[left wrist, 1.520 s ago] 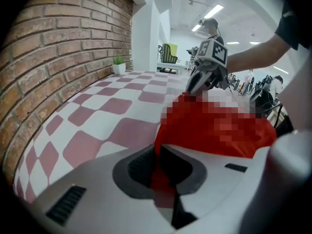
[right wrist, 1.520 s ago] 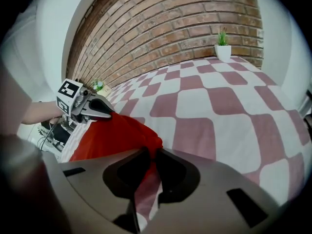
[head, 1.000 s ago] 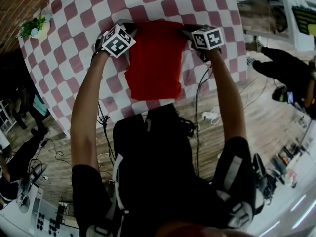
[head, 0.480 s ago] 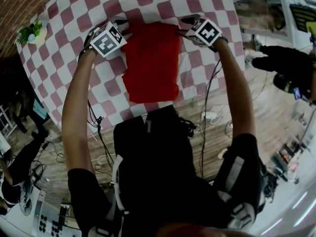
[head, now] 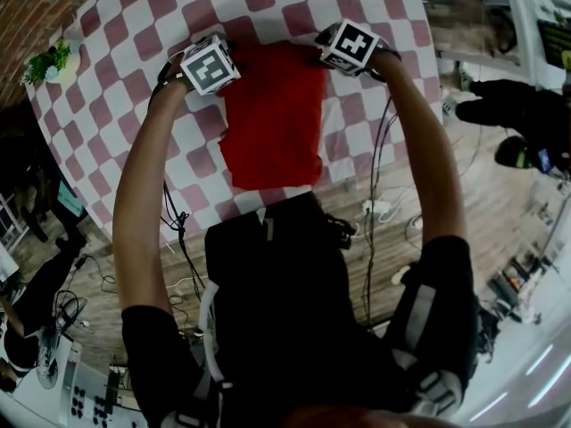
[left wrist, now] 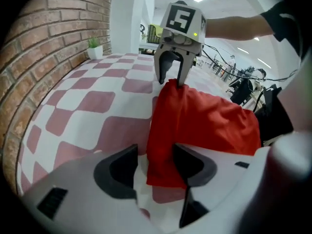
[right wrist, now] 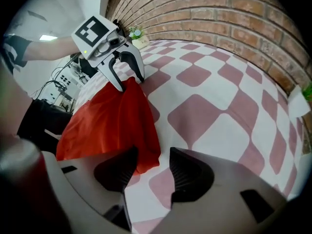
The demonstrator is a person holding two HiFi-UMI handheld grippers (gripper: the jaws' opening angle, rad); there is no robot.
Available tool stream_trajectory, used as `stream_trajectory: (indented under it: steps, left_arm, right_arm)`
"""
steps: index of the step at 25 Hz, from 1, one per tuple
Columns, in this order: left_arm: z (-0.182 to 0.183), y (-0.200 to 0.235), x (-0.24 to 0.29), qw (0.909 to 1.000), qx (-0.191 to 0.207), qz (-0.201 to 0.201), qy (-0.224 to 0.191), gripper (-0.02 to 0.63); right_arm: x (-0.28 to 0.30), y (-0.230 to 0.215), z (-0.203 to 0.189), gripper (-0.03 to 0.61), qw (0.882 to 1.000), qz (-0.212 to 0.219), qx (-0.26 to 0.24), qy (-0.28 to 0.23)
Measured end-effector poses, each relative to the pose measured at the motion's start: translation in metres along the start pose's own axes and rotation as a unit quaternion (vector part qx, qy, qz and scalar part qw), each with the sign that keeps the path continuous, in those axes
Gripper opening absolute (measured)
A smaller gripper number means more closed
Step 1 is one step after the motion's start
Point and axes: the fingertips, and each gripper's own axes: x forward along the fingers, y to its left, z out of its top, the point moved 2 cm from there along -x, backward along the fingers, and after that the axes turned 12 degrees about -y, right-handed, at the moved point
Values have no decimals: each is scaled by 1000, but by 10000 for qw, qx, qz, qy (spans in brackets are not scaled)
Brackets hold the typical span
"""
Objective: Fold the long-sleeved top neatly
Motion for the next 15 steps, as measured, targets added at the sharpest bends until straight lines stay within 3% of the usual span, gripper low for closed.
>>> stream_trajectory:
  steps: [4, 7, 15]
  left_arm:
    - [0, 0, -1, 9999, -150, -39, -70, 219]
    - [6, -2, -1, 9999, -80, -59, -112, 186]
    - [-2, -11, -2, 9992, -306, -257, -25, 95]
  right_arm:
    - [3, 2, 1, 204, 9998, 104, -149, 85]
    - [6, 13, 0, 105, 9992, 316, -225, 104]
    - [4, 11, 3, 89, 9991, 228, -352, -13]
